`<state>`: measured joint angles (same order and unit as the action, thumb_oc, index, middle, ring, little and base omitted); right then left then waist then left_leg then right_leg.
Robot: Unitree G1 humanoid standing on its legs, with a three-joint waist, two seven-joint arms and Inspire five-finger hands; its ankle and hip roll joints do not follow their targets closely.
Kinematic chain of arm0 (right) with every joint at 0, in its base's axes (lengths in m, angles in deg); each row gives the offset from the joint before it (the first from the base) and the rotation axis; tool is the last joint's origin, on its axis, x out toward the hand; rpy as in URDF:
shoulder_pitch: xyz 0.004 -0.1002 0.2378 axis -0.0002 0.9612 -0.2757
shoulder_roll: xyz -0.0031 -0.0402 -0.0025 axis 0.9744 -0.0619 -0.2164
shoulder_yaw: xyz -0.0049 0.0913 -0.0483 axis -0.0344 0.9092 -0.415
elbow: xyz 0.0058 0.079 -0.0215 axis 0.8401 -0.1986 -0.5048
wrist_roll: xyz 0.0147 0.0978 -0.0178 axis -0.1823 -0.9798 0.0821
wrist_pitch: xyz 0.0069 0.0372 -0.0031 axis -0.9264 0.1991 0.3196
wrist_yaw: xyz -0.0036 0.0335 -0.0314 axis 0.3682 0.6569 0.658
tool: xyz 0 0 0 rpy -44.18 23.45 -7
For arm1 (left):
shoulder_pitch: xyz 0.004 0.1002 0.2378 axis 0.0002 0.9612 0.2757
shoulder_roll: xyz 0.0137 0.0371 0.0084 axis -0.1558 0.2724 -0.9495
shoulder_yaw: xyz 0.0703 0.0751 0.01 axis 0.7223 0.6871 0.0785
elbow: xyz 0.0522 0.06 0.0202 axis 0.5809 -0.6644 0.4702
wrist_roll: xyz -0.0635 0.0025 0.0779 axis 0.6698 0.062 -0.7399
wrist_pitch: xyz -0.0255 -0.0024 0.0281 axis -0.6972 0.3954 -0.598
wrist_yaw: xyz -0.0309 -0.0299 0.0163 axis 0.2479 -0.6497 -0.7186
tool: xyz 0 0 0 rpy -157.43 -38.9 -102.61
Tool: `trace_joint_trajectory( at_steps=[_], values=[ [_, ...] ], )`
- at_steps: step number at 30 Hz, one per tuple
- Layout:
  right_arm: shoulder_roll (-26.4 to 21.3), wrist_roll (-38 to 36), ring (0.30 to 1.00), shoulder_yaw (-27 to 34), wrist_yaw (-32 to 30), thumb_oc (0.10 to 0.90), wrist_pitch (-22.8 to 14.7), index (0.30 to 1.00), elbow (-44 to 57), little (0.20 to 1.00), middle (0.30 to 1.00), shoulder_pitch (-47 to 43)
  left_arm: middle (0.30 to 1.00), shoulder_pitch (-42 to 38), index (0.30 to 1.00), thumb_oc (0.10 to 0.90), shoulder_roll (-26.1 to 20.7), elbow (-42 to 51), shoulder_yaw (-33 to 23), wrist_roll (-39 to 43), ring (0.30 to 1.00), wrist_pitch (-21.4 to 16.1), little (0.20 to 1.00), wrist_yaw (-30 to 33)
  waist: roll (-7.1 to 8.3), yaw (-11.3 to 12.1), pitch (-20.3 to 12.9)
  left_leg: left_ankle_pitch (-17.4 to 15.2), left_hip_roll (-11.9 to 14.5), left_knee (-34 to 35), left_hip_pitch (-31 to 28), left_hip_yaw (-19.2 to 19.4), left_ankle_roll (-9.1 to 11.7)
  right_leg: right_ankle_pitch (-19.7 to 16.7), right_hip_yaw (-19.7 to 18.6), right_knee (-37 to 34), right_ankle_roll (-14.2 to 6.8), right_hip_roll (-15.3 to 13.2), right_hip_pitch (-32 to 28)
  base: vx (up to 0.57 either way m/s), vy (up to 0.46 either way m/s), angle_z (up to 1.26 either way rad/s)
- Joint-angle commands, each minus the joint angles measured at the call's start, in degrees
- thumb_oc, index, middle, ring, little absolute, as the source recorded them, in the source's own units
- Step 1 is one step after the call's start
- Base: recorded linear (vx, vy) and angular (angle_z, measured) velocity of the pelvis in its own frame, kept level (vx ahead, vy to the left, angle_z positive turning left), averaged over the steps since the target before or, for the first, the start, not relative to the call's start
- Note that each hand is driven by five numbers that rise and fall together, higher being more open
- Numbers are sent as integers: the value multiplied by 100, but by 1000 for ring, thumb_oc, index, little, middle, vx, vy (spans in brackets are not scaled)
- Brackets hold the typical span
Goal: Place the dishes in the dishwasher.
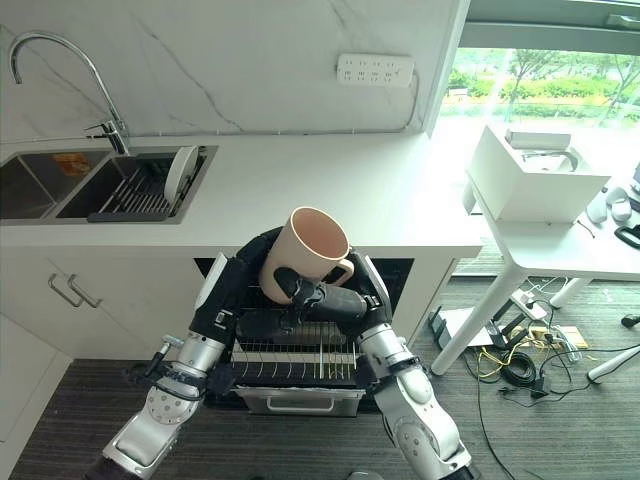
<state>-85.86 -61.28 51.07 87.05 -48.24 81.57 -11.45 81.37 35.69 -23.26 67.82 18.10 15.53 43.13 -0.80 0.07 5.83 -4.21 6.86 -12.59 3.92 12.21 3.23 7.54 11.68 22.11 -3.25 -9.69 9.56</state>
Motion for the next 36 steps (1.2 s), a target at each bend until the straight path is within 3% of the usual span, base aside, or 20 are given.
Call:
trace_joint_trajectory(
  at_steps=[1, 3, 7, 15, 32, 36],
  values=[
    [566, -1438, 300, 1390, 307, 400, -942, 300, 778, 300, 300, -580, 900, 3, 900, 800, -83, -271, -1169, 1243, 900, -71, 900, 573, 126, -49, -50, -888, 88, -460, -174, -165, 16, 119, -103, -492, -458, 1, -537, 0, 0, 0],
    [679, -1929, 300, 1550, 408, 400, -844, 300, 689, 300, 300, -486, 900, 133, 900, 800, 41, -480, -1573, 1646, 900, -229, 900, 750, 127, -40, -53, -881, 94, -460, -186, -168, 18, 124, -80, -492, -436, -1, -558, 0, 0, 0],
    [847, -2489, 300, 1773, 467, 400, -714, 300, 604, 300, 300, -407, 900, 189, 900, 800, 124, -674, -2033, 1526, 900, -466, 900, 1082, 125, -68, -68, -858, 108, -460, -196, -175, 37, 136, -63, -492, -414, -4, -585, 26, 4, 1],
    [986, -2923, 300, 2246, 406, 400, -774, 300, 451, 300, 300, -322, 900, 224, 900, 800, 129, -950, -2678, 1472, 900, -461, 900, 1514, 130, -123, -124, -856, 116, -460, -199, -172, 60, 179, -95, -492, -401, 10, -589, 18, 8, 0],
    [921, -2104, 300, 2928, 136, 400, -1052, 300, 230, 300, 300, -233, 900, 399, 900, 800, 171, -1124, -3344, 1946, 900, -691, 900, 1254, 164, -157, -134, -836, 162, -460, -218, -153, 103, 226, -133, -492, -382, 49, -616, 2, 1, 0],
    [877, -1701, 300, 2937, 103, 400, -929, 300, 203, 300, 300, -187, 900, 407, 900, 800, 96, -968, -3337, 2218, 900, -434, 900, 468, 155, -166, -111, -826, 157, -460, -220, -167, 105, 218, -143, -492, -389, 43, -617, 0, 0, 0]
  ],
)
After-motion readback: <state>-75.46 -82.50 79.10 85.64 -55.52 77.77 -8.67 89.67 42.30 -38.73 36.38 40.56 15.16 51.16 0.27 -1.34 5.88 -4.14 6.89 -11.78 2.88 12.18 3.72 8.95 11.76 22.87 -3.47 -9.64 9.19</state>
